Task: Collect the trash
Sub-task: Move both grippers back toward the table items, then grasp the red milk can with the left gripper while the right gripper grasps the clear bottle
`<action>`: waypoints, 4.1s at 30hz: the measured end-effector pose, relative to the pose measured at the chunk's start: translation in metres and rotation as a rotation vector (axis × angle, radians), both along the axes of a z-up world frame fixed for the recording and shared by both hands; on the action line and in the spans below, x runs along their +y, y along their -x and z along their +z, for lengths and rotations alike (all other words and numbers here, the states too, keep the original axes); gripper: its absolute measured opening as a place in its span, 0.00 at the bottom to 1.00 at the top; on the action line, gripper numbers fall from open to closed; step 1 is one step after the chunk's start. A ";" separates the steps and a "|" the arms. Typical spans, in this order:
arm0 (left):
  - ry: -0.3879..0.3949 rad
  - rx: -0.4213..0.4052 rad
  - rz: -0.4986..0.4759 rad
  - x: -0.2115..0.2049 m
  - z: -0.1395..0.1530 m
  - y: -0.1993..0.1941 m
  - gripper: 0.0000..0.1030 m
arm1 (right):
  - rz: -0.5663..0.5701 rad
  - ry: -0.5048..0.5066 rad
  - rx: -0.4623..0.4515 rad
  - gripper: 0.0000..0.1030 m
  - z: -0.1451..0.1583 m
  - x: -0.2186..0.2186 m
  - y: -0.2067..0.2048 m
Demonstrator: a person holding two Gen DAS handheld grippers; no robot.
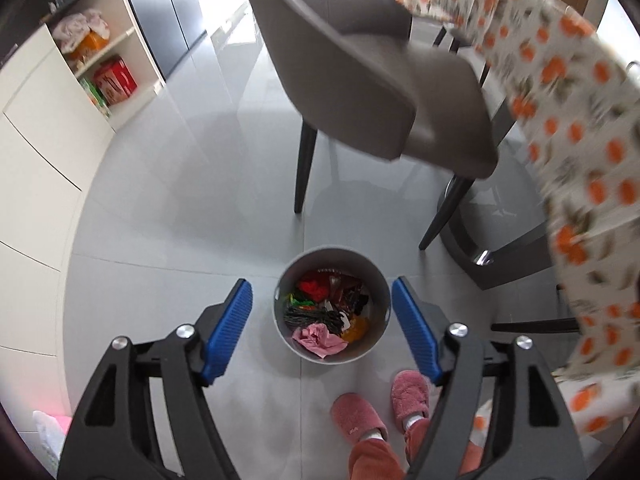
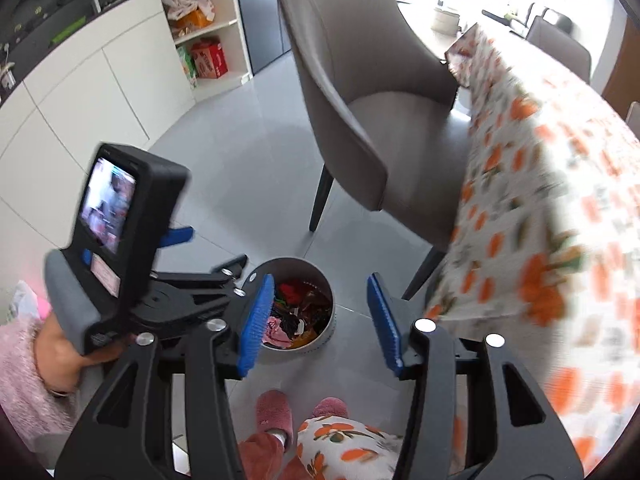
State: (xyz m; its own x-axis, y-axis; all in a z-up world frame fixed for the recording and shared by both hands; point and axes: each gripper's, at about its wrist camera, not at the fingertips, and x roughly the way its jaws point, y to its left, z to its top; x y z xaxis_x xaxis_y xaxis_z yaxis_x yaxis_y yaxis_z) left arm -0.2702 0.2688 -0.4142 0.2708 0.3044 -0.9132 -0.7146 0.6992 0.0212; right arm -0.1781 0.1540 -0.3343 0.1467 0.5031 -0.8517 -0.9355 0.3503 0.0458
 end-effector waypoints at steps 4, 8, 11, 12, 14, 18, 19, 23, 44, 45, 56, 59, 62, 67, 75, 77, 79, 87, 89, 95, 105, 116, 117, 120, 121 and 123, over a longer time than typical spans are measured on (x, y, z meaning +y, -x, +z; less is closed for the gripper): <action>-0.047 -0.024 -0.026 -0.011 0.064 -0.004 0.76 | -0.079 -0.029 0.012 0.62 0.050 -0.022 -0.014; -0.083 -0.064 -0.072 -0.024 0.125 -0.016 0.76 | -0.178 -0.057 0.037 0.63 0.092 -0.053 -0.034; -0.106 -0.092 -0.125 -0.038 0.165 -0.032 0.77 | -0.267 -0.073 0.036 0.63 0.120 -0.078 -0.051; -0.109 -0.101 -0.142 -0.044 0.175 -0.038 0.77 | -0.304 -0.080 0.031 0.63 0.131 -0.089 -0.059; -0.122 -0.122 -0.192 -0.060 0.199 -0.054 0.78 | -0.361 -0.094 0.021 0.63 0.148 -0.107 -0.073; -0.133 -0.149 -0.283 -0.094 0.228 -0.085 0.78 | -0.467 -0.118 -0.017 0.63 0.179 -0.150 -0.107; -0.133 -0.158 -0.309 -0.105 0.234 -0.097 0.78 | -0.494 -0.121 -0.022 0.63 0.187 -0.163 -0.117; -0.155 -0.178 -0.389 -0.145 0.252 -0.140 0.79 | -0.555 -0.134 -0.039 0.63 0.204 -0.210 -0.153; -0.157 -0.205 -0.422 -0.273 0.276 -0.327 0.79 | -0.308 -0.089 -0.065 0.68 0.206 -0.323 -0.315; -0.157 -0.205 -0.424 -0.272 0.276 -0.331 0.79 | -0.305 -0.086 -0.063 0.68 0.205 -0.322 -0.318; -0.146 -0.220 -0.498 -0.242 0.273 -0.399 0.79 | -0.363 -0.073 -0.059 0.68 0.200 -0.299 -0.367; -0.134 -0.223 -0.553 -0.237 0.269 -0.423 0.79 | -0.414 -0.073 -0.053 0.68 0.199 -0.295 -0.384; -0.128 -0.227 -0.630 -0.237 0.262 -0.446 0.79 | -0.479 -0.068 -0.052 0.68 0.195 -0.294 -0.400; -0.106 -0.217 -0.736 -0.236 0.244 -0.483 0.79 | -0.585 -0.061 -0.047 0.68 0.188 -0.299 -0.422; -0.035 -0.203 -0.733 -0.237 0.229 -0.526 0.79 | -0.659 -0.039 -0.070 0.68 0.183 -0.308 -0.462; -0.014 -0.199 -0.710 -0.241 0.223 -0.536 0.79 | -0.660 -0.040 -0.073 0.68 0.182 -0.310 -0.473; 0.000 -0.184 -0.670 -0.246 0.216 -0.548 0.82 | -0.653 -0.044 -0.070 0.68 0.181 -0.312 -0.483; 0.013 -0.153 -0.449 -0.249 0.188 -0.577 0.88 | -0.594 -0.064 -0.046 0.68 0.173 -0.319 -0.513; 0.004 -0.136 -0.420 -0.251 0.181 -0.584 0.88 | -0.585 -0.060 -0.038 0.68 0.168 -0.323 -0.524; -0.073 -0.106 -0.357 -0.255 0.173 -0.594 0.89 | -0.539 -0.029 -0.040 0.68 0.150 -0.328 -0.558; -0.106 -0.104 -0.285 -0.246 0.174 -0.587 0.89 | -0.440 0.004 -0.003 0.68 0.122 -0.318 -0.613; -0.144 -0.074 -0.283 -0.259 0.173 -0.600 0.92 | -0.394 0.003 0.037 0.68 0.106 -0.316 -0.625; -0.155 -0.075 -0.281 -0.259 0.173 -0.600 0.92 | -0.395 0.001 0.039 0.68 0.105 -0.317 -0.626; -0.177 -0.082 -0.286 -0.261 0.173 -0.601 0.93 | -0.399 -0.002 0.043 0.68 0.104 -0.319 -0.628; -0.179 -0.083 -0.285 -0.260 0.173 -0.600 0.93 | -0.401 -0.003 0.044 0.68 0.104 -0.320 -0.628; -0.194 -0.079 -0.280 -0.259 0.174 -0.598 0.93 | -0.402 -0.005 0.043 0.68 0.104 -0.321 -0.628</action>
State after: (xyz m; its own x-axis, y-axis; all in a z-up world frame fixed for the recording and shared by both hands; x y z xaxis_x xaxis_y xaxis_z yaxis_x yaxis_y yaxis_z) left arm 0.3283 0.0094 -0.2398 0.4360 0.3741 -0.8185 -0.5006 0.8566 0.1249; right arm 0.4497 -0.1674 -0.2304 0.2972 0.4172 -0.8588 -0.7211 0.6877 0.0845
